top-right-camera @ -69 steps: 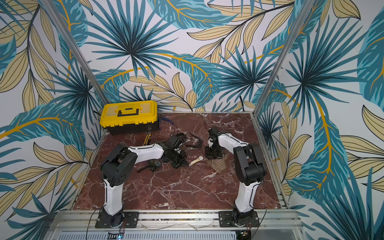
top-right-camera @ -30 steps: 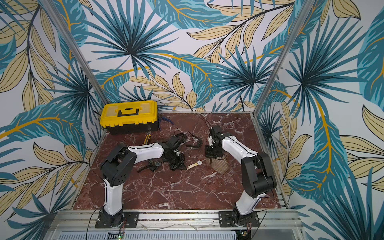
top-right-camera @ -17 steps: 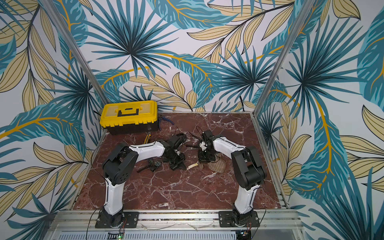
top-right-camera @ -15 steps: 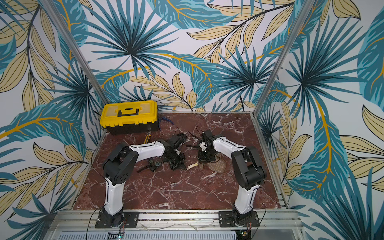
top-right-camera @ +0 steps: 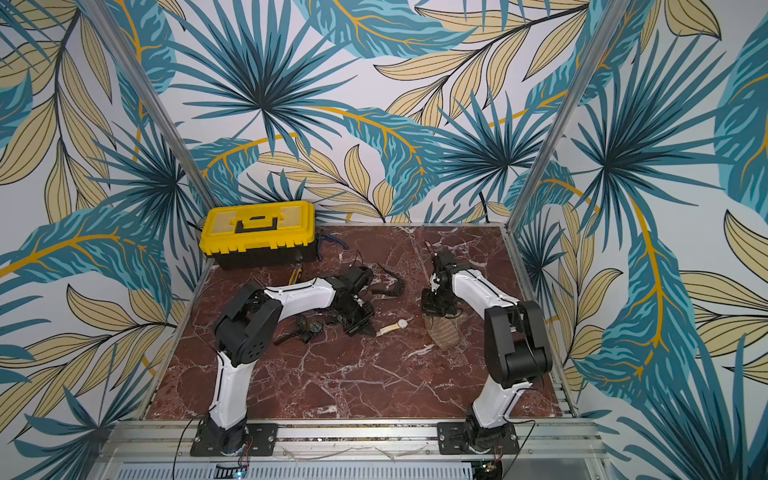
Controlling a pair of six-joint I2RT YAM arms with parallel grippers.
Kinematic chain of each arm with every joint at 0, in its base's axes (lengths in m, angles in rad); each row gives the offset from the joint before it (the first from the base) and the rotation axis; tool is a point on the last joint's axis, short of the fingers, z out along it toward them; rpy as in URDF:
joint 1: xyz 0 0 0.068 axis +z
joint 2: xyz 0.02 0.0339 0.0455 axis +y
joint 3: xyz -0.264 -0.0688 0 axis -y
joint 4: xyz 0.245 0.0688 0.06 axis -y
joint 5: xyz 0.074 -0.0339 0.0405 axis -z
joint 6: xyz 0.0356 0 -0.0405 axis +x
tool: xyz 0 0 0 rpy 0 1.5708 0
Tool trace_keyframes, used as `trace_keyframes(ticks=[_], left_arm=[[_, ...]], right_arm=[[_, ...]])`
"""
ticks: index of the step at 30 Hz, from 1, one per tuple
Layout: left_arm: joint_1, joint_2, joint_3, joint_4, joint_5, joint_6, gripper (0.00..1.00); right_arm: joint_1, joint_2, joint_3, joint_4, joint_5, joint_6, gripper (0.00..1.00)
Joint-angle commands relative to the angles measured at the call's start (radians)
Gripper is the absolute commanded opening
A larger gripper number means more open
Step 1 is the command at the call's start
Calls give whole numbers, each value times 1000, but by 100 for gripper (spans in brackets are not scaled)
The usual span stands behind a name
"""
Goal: Wipe the watch dial
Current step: Wipe the dirt from the watch dial.
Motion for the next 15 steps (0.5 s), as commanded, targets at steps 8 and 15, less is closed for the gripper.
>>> trace_keyframes(ticks=[8,15], left_arm=[[18,175,275,-49,-77,2,0],[5,172,321,-73,-110,14,23]], right_arm=[[-8,-162,-82,-63,26,-16,0],[-7,-195,-96,-66,24,-11,0]])
